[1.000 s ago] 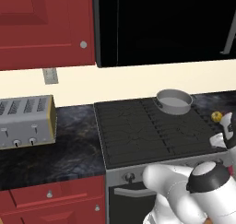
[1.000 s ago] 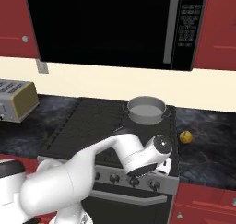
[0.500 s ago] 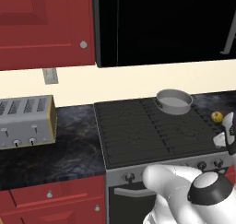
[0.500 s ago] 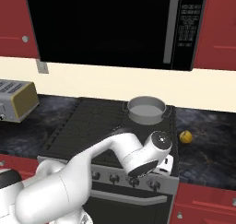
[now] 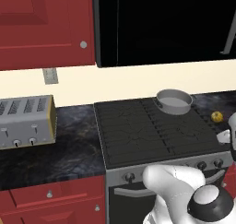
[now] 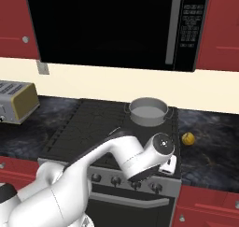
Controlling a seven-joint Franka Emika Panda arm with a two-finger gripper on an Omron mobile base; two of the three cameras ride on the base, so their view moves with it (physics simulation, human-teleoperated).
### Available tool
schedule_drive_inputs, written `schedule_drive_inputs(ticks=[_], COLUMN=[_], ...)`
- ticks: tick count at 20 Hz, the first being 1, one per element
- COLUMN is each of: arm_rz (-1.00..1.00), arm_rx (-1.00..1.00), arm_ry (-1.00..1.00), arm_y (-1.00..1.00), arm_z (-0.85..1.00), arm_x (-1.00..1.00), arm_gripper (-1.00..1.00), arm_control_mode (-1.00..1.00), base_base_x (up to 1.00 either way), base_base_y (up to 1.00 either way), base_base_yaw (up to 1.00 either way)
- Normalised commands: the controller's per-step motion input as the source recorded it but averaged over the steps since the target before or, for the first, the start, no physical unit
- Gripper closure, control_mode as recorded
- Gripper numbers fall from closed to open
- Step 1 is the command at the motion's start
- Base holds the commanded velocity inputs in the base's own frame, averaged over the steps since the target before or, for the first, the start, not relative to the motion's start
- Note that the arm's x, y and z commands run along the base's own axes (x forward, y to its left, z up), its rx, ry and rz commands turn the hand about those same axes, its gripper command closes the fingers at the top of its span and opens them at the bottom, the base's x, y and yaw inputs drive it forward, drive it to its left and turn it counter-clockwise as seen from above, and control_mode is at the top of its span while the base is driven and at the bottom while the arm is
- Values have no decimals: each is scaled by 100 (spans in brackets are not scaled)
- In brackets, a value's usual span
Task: Turn on the burner for the pot on the stove. Wait thirty seconds for the pot to heat up. Then add the squash to the pot.
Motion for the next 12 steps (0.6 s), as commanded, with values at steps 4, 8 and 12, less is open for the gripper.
schedule_drive_inputs(ticks=[4,8,12], arm_rz=[0,0,0], arm_rx=[0,0,0], arm_ry=[-17,-7,-1], arm_y=[0,0,4], arm_z=[28,23,30], arm_x=[0,0,-3], arm_gripper=[-100,-100,-100], arm_control_mode=[-100,-100,-100], base_base_x=[0,0,0], base_base_y=[0,0,0], base_base_yaw=[0,0,0])
